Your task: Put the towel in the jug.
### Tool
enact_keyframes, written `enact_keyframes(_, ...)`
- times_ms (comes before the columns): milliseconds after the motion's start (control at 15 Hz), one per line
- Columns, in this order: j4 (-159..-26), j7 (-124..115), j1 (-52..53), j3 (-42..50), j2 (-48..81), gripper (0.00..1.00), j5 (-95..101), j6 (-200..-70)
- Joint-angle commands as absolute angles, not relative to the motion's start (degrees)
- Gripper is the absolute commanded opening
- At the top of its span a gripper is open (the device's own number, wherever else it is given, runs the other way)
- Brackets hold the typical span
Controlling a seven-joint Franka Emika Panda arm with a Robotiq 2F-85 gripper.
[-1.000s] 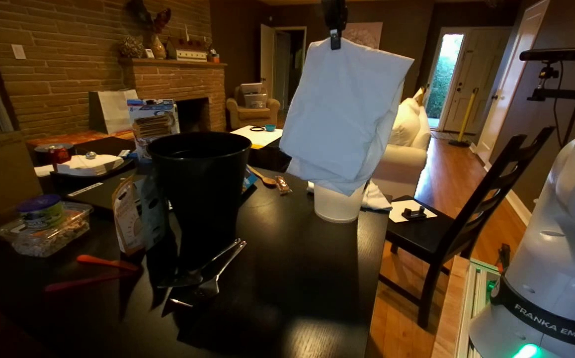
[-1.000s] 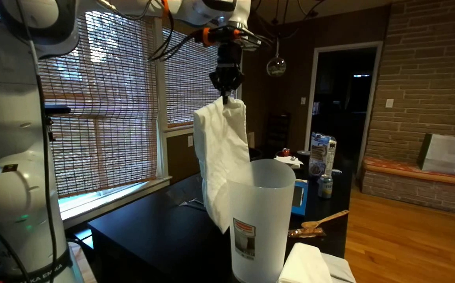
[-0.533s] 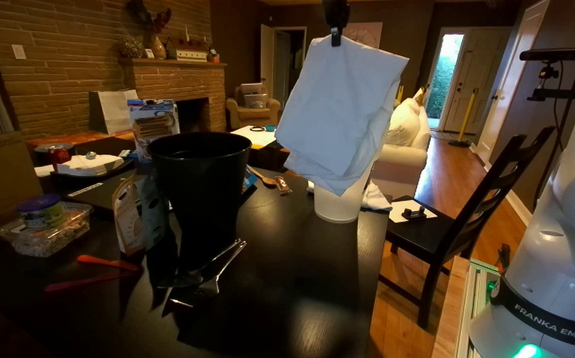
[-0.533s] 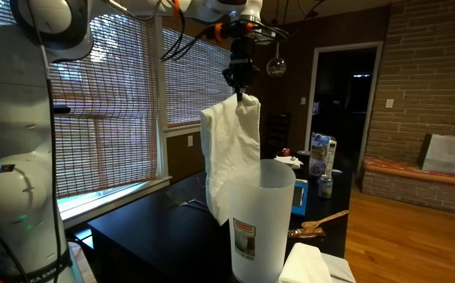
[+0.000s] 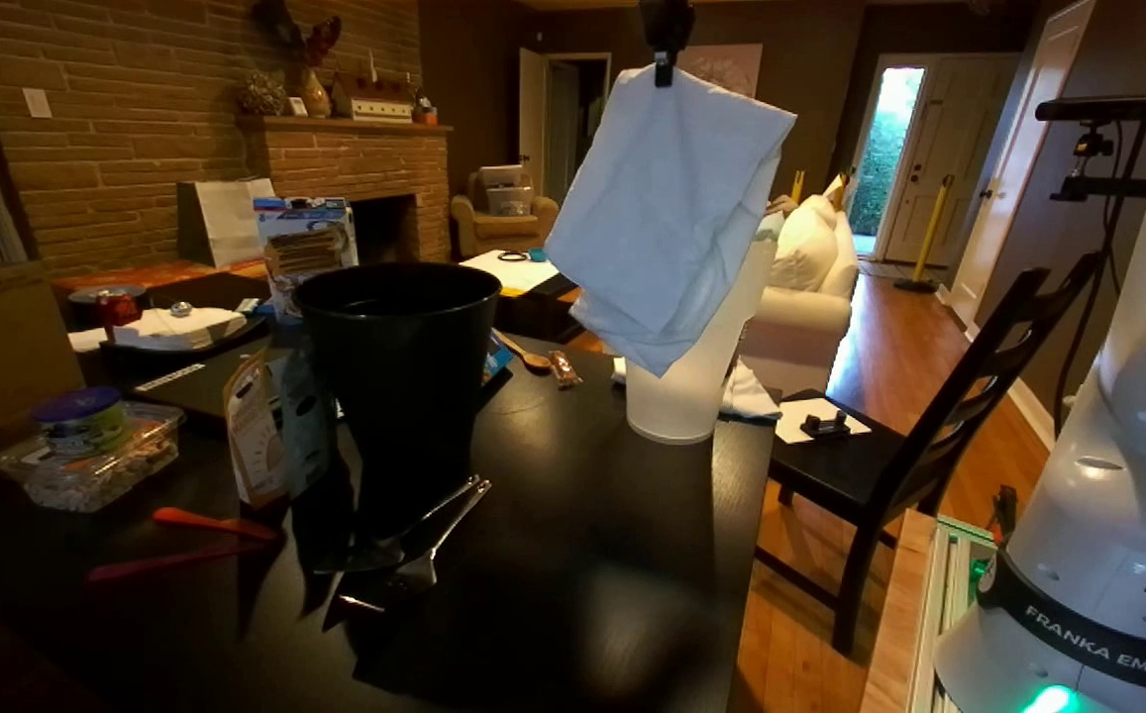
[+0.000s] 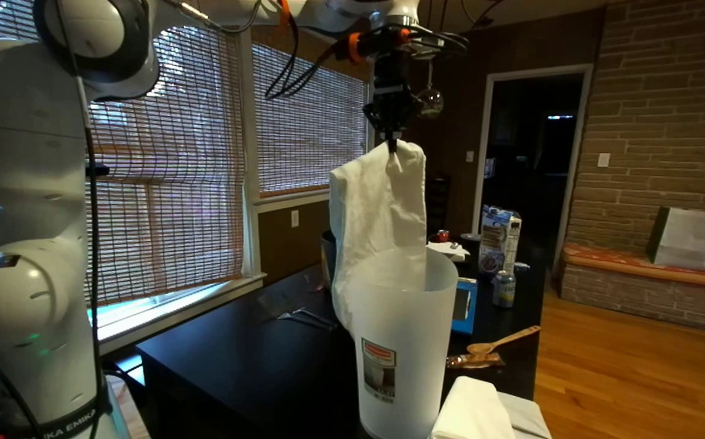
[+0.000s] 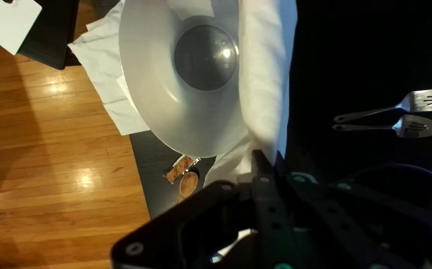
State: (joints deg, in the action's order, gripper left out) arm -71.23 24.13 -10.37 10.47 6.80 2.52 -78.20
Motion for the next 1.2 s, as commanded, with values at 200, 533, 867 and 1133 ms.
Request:
enact_keyframes(200,-69.54,24.29,-10.01,10.41,5.01,0.01,4.48,-81.05)
enact_keyframes(533,-73.93,22.03,-9.77,10.49,2.42,0.01,9.64,-86.09)
enact_keyframes(867,-79.16,20.17,-9.9,10.36,0.77,0.01,12.16,-87.59)
enact_keyframes(1133,-84.58,20.3,-10.09,10.46,-0.29,0.01,13.12,-87.94)
